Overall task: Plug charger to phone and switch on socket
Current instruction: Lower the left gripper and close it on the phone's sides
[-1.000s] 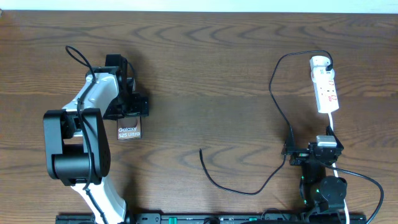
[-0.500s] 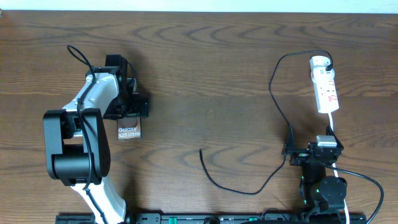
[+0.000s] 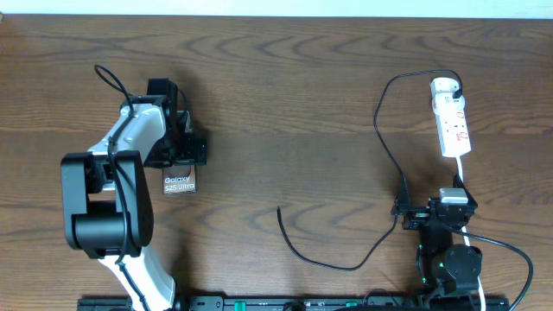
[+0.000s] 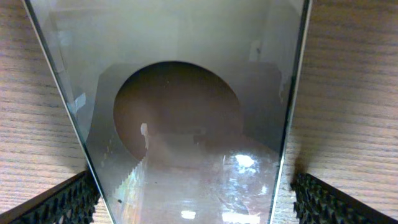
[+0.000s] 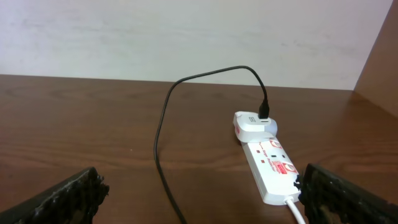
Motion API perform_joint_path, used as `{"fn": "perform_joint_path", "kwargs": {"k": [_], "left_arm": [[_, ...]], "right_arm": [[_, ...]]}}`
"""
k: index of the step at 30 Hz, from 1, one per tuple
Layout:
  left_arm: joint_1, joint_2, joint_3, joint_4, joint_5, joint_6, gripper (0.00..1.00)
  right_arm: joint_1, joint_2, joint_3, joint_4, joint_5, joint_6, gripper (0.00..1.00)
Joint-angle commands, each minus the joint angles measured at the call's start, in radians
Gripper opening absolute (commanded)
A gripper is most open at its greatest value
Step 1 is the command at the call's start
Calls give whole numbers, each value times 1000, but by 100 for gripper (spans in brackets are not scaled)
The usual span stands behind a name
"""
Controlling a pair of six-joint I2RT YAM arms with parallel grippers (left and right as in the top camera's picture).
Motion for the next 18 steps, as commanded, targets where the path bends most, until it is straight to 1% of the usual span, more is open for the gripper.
{"fn": "perform_joint_path", "kwargs": {"k": [1, 18], "left_arm": [[4, 5, -42, 20, -1, 7, 98], [4, 5, -55, 67, -1, 7, 98]], "right_arm": [[-6, -5, -1, -4, 2, -12, 99], [-6, -5, -1, -4, 3, -12, 99]]}}
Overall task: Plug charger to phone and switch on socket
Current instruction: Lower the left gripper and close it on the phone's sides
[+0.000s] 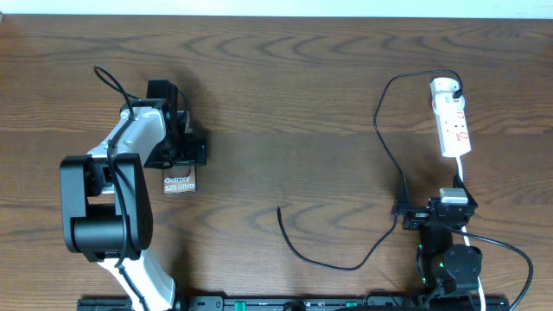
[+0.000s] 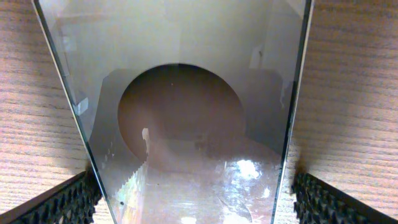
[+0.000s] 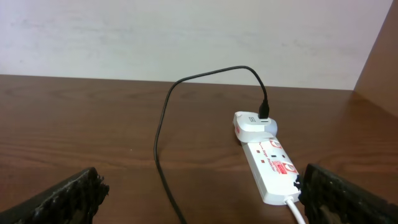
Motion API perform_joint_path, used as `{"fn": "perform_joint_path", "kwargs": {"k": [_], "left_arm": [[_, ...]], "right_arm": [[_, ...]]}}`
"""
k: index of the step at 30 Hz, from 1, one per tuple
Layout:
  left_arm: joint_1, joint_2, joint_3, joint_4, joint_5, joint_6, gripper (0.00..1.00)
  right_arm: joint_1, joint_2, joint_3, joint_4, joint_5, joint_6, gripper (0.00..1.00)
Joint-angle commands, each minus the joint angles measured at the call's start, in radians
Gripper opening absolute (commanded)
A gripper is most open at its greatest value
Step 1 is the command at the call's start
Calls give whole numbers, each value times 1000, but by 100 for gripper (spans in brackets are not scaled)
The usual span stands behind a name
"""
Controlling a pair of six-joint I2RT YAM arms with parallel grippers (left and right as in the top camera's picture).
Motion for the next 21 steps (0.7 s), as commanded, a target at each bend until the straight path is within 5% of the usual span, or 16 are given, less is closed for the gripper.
{"fn": "perform_joint_path", "kwargs": {"k": [1, 21], "left_arm": [[4, 21, -28, 32, 5, 8, 98], [4, 21, -55, 14, 5, 8, 98]], "right_arm": [[-6, -5, -1, -4, 3, -12, 99], [-6, -5, -1, -4, 3, -12, 99]]}}
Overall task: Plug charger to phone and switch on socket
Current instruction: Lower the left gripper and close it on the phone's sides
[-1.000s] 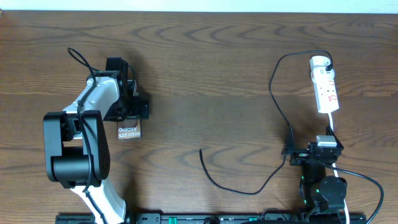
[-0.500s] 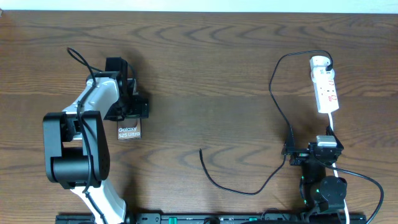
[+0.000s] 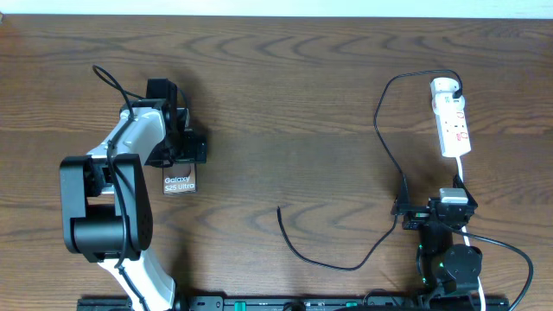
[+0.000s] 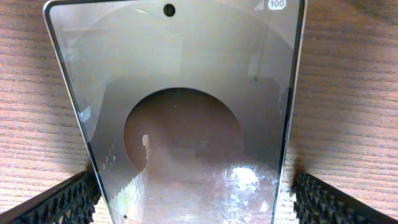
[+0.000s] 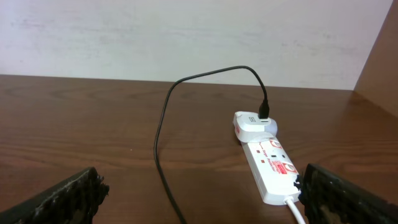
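The phone point(image 4: 180, 93) lies flat on the wooden table, screen up, its top edge and camera hole showing. In the overhead view its lower end point(image 3: 180, 183) reads "Galaxy S25 Ultra". My left gripper point(image 4: 199, 202) is open and straddles it, the fingers point(image 4: 65, 202) beside its long edges. The black charger cable point(image 3: 380, 130) runs from a white adapter point(image 3: 444, 86) in the white power strip point(image 3: 454, 128) to a free end point(image 3: 279, 210) lying mid-table. My right gripper point(image 5: 199, 199) is open with nothing in it, near the front edge, facing the strip point(image 5: 273, 165).
The strip's white cord point(image 3: 459, 177) runs back past my right arm point(image 3: 441, 216). A pale wall point(image 5: 186, 37) stands behind the table. Bare wood point(image 3: 285, 104) lies between the phone and the cable.
In the left wrist view the phone's top edge and camera hole have come into sight. The left gripper sits a touch farther back over the unmoved phone. Right arm and cable are unchanged.
At first the left gripper straddled the phone with only mid-screen in its view. Then slightly more of the screen showed, and now the top edge shows. The phone, cable, strip and right arm stayed where they were throughout.
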Motion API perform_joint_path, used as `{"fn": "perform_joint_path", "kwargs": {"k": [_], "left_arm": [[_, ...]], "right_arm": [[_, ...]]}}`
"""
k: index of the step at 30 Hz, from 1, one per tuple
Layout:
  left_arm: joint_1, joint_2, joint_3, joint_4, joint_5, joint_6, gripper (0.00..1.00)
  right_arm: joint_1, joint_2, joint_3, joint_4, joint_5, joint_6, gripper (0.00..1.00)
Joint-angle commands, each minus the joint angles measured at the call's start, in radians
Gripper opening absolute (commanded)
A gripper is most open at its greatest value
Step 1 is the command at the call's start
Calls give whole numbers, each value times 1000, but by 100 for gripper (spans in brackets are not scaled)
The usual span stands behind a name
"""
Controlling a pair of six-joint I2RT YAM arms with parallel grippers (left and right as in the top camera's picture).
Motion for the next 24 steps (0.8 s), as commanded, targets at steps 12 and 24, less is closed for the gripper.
{"fn": "perform_joint_path", "kwargs": {"k": [12, 24], "left_arm": [[4, 23, -92, -6, 5, 7, 98], [4, 23, -92, 20, 5, 7, 98]], "right_arm": [[-6, -5, -1, -4, 2, -12, 99], [-6, -5, -1, -4, 3, -12, 99]]}}
